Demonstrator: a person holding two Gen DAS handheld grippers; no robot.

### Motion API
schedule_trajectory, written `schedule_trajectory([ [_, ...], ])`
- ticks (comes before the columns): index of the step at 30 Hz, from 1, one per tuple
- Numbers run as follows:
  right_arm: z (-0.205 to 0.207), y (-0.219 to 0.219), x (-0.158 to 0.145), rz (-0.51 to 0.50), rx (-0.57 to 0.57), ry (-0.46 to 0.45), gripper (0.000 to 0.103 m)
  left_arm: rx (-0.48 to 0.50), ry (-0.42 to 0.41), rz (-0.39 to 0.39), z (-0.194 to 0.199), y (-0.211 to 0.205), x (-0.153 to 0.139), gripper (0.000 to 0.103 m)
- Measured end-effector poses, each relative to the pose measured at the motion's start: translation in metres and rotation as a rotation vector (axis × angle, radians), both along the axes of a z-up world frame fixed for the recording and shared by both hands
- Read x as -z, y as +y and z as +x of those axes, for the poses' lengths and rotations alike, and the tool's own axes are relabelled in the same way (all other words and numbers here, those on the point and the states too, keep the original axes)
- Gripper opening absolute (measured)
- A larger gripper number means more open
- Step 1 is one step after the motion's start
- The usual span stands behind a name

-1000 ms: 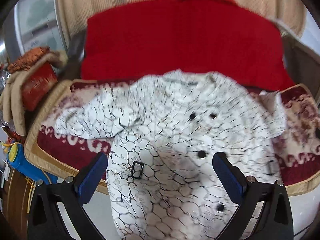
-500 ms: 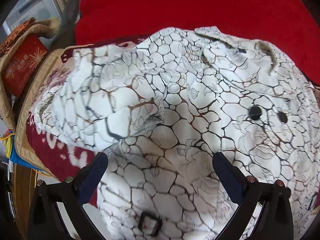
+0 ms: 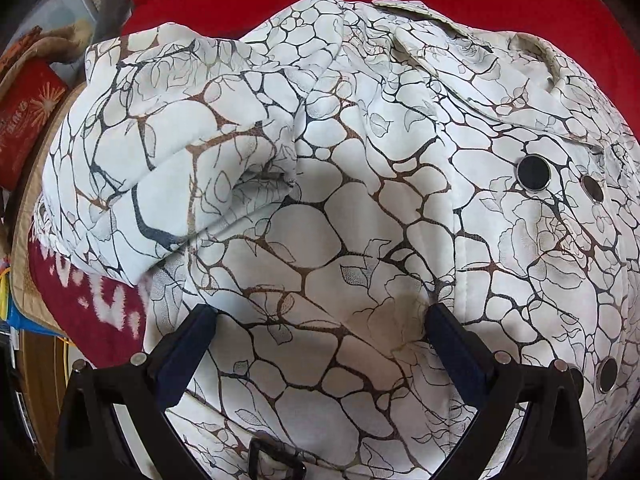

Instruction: Fold large clothes

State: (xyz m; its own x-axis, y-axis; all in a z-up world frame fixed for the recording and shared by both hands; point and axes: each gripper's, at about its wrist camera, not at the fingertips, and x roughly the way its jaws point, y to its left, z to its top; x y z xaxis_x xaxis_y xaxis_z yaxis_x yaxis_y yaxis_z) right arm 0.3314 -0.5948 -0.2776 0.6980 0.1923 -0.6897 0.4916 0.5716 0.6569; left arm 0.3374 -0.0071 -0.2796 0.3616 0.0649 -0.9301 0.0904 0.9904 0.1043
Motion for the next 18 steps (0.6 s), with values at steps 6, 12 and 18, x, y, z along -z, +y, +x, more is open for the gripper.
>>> schedule_trajectory([
  [6,-0.034,0.035,-0.079,-0.108,0.004,-0.201,0.01,0.019,0.028,0.0,0.003,0.008,-0.003,0.103],
  [12,-0.057,0.127,-0.19,-0.234,-0.157,-0.395,0.01,0.008,-0.102,-0.059,-0.019,0.031,-0.051,0.103],
  [18,-0.056,0.272,-0.235,-0.288,-0.436,-0.496,0.01,-0.066,-0.227,-0.12,-0.046,0.085,-0.1,0.103],
])
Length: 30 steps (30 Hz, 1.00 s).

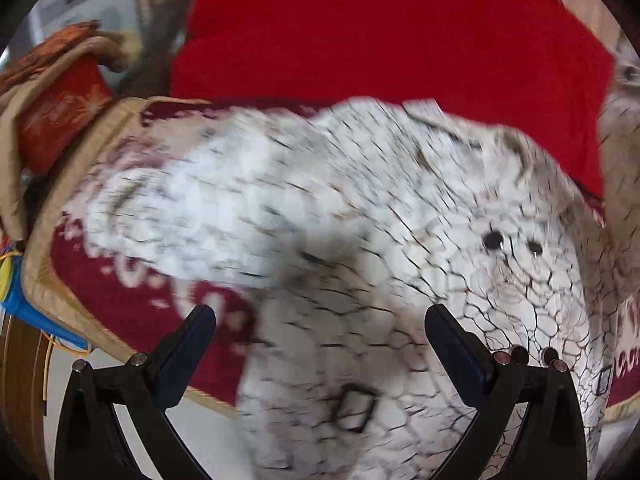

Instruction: Fold large clothes

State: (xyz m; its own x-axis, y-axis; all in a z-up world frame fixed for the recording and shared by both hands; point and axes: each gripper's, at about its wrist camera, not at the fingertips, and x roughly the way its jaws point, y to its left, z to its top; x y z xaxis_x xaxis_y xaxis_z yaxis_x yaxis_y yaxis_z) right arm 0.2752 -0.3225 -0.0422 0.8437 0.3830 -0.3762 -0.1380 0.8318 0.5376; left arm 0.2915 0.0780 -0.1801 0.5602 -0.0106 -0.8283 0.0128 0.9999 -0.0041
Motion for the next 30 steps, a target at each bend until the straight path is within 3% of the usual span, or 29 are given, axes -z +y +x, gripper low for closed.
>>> schedule_trajectory([
  [4,0.02,0.102,0.031,-0.102,-0.142,0.066,0.014,-0.053,-0.076,0.039,-0.016,0.026,-0.022,0.103],
  [7,0.045,0.161,0.089,-0.183,-0.233,0.206,0.017,-0.073,-0.087,0.065,-0.024,0.041,-0.022,0.103],
  [10,0.064,0.193,0.156,-0.312,-0.315,0.434,0.018,-0.073,-0.078,0.05,-0.028,0.049,-0.018,0.103],
  [13,0.054,0.181,0.192,-0.284,-0.367,0.549,0.018,-0.067,-0.078,0.021,-0.029,0.05,-0.017,0.103],
  [17,0.045,0.144,0.187,-0.148,-0.414,0.515,0.019,-0.02,-0.058,-0.056,-0.022,0.033,-0.012,0.103],
  [20,0.038,0.14,0.178,-0.12,-0.416,0.468,0.027,0.035,-0.016,-0.134,-0.013,0.017,-0.005,0.103],
  [25,0.035,0.132,0.175,-0.044,-0.461,0.451,0.029,0.045,0.009,-0.146,-0.009,0.006,-0.003,0.103],
  [29,0.022,0.107,0.168,0.075,-0.486,0.385,0.029,0.072,0.035,-0.193,-0.008,-0.001,-0.003,0.103],
  [30,0.019,0.094,0.165,0.088,-0.473,0.362,0.033,0.074,0.035,-0.198,-0.007,-0.003,-0.004,0.103],
])
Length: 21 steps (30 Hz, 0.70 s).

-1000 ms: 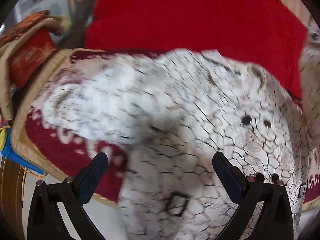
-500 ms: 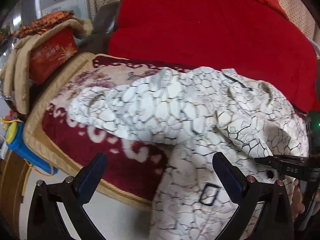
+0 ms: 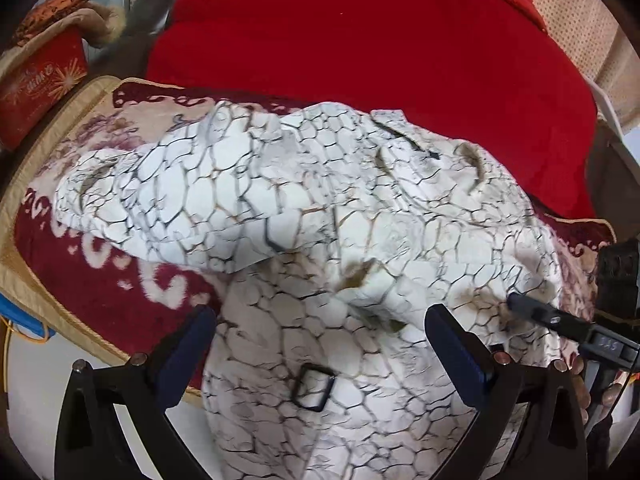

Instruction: Fold large clothes

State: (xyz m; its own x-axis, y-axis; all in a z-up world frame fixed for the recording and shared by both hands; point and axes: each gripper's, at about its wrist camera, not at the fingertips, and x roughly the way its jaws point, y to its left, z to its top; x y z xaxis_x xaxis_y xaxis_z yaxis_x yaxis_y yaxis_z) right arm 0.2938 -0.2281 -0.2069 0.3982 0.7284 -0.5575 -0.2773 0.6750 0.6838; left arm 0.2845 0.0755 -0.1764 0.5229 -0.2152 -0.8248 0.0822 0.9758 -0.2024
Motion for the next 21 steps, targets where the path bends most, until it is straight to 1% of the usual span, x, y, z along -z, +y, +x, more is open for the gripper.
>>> schedule_trajectory([
  [1,-0.004,-0.013,-0.004,0.007,0.03,-0.018,0.052,0.004,0.008,-0.007,0.003,-0.003,0.002,0.103],
  [2,-0.007,-0.025,-0.005,0.006,0.068,-0.029,0.067,0.013,0.021,-0.02,0.007,-0.008,0.006,0.103],
  [3,-0.011,-0.043,-0.009,0.005,0.144,-0.049,0.086,0.019,0.033,-0.026,0.012,-0.014,0.012,0.103],
  [4,-0.014,-0.056,-0.011,0.012,0.209,-0.075,0.086,0.022,0.041,-0.026,0.015,-0.017,0.016,0.103],
  [5,-0.017,-0.068,-0.013,0.024,0.255,-0.095,0.086,0.032,0.063,-0.024,0.021,-0.023,0.024,0.099],
  [6,-0.019,-0.078,-0.013,0.028,0.286,-0.097,0.086,0.046,0.085,-0.031,0.026,-0.03,0.032,0.091],
  [8,-0.018,-0.091,-0.01,-0.006,0.338,-0.072,0.084,0.078,0.126,-0.054,0.033,-0.039,0.043,0.036],
  [9,-0.019,-0.098,-0.007,-0.017,0.365,-0.073,0.08,0.098,0.146,-0.078,0.037,-0.045,0.049,0.029],
  [10,-0.021,-0.103,-0.004,-0.012,0.388,-0.076,0.069,0.106,0.149,-0.089,0.039,-0.047,0.051,0.028],
  [11,-0.021,-0.107,-0.001,-0.005,0.405,-0.069,0.065,0.113,0.148,-0.091,0.041,-0.052,0.053,0.028],
  [13,-0.016,-0.114,0.012,-0.001,0.445,-0.027,0.041,0.114,0.144,-0.077,0.048,-0.059,0.058,0.028],
  [14,-0.014,-0.117,0.019,-0.006,0.461,-0.007,0.036,0.118,0.143,-0.081,0.052,-0.06,0.06,0.028],
  [15,-0.01,-0.119,0.026,-0.021,0.473,0.016,0.035,0.119,0.143,-0.081,0.055,-0.062,0.063,0.028],
  [16,-0.008,-0.12,0.031,-0.024,0.47,0.033,0.033,0.115,0.148,-0.075,0.057,-0.062,0.065,0.025],
  [17,-0.007,-0.121,0.035,-0.026,0.467,0.049,0.032,0.109,0.153,-0.074,0.057,-0.063,0.065,0.014],
  [18,-0.007,-0.121,0.035,-0.032,0.469,0.052,0.032,0.111,0.147,-0.078,0.057,-0.063,0.064,0.009],
  [19,-0.007,-0.121,0.033,-0.038,0.469,0.052,0.032,0.118,0.123,-0.077,0.054,-0.064,0.059,0.008],
  [20,-0.008,-0.12,0.027,-0.047,0.468,0.047,0.034,0.128,0.074,-0.055,0.047,-0.064,0.049,0.008],
  [21,-0.007,-0.118,0.021,-0.046,0.463,0.033,0.035,0.135,0.042,-0.034,0.042,-0.065,0.044,0.008],
])
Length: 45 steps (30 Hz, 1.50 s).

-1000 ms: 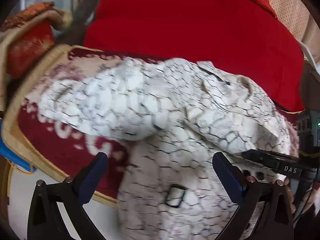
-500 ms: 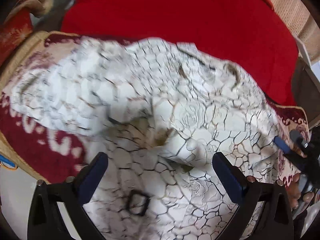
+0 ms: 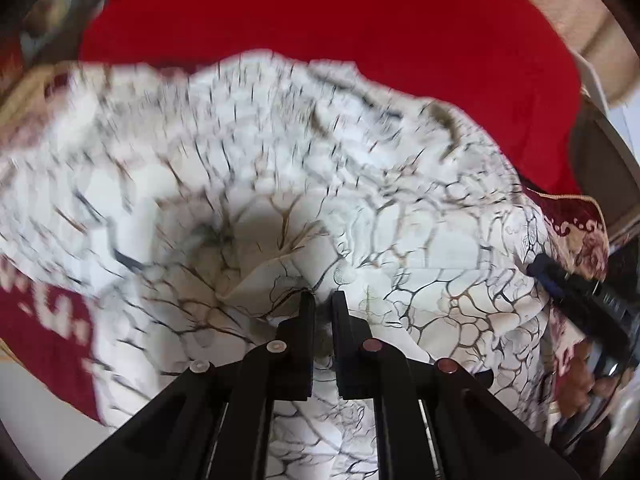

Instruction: Fold large clothes

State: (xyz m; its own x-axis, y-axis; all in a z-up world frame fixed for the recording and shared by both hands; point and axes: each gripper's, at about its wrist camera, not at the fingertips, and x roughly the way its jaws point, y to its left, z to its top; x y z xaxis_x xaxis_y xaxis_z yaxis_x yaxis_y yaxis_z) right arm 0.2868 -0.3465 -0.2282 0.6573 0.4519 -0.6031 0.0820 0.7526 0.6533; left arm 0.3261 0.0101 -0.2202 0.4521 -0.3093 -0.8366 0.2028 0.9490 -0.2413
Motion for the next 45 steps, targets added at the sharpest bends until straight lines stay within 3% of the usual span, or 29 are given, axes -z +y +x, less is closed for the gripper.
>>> schedule_trajectory([
  [4,0.003,0.019,-0.016,0.003,-0.057,-0.061,0.036,0.008,-0.008,-0.007,-0.016,0.017,-0.009,0.008],
  [6,0.007,0.034,-0.015,-0.007,-0.099,-0.039,0.036,-0.028,-0.016,-0.005,-0.025,0.037,-0.013,0.018],
  [8,0.015,0.053,-0.004,-0.053,-0.134,0.02,0.036,-0.071,-0.038,-0.017,-0.033,0.061,-0.02,0.063],
  [10,0.019,0.063,0.006,-0.112,-0.139,0.045,0.037,-0.152,-0.088,-0.021,-0.042,0.094,-0.03,0.08],
  [12,0.018,0.064,0.004,-0.116,-0.132,0.04,0.037,-0.235,-0.123,-0.034,-0.045,0.131,-0.039,0.08],
  [16,0.011,0.065,-0.013,-0.032,-0.138,-0.002,0.036,-0.412,-0.09,-0.113,-0.031,0.208,-0.033,0.083],
  [22,-0.003,0.097,-0.031,-0.119,-0.19,-0.089,0.036,-0.646,-0.007,-0.294,0.006,0.294,0.005,0.083],
  [27,-0.001,0.116,-0.018,-0.134,-0.228,-0.074,0.036,-0.748,0.021,-0.445,0.028,0.329,0.033,0.078],
  [29,0.001,0.12,-0.01,-0.136,-0.234,-0.059,0.036,-0.758,0.023,-0.471,0.042,0.334,0.042,0.061],
  [34,0.004,0.124,-0.005,-0.148,-0.241,-0.05,0.036,-0.766,0.056,-0.467,0.07,0.338,0.058,0.035],
  [35,0.004,0.124,-0.005,-0.147,-0.24,-0.051,0.036,-0.772,0.052,-0.456,0.073,0.339,0.058,0.015],
  [36,0.004,0.123,-0.005,-0.147,-0.238,-0.051,0.036,-0.773,0.043,-0.454,0.075,0.342,0.058,0.007],
  [40,0.001,0.12,-0.008,-0.148,-0.227,-0.062,0.036,-0.766,-0.01,-0.445,0.073,0.341,0.043,0.006],
  [45,-0.007,0.111,-0.019,-0.143,-0.203,-0.105,0.036,-0.645,-0.148,-0.324,0.062,0.31,-0.023,0.005],
])
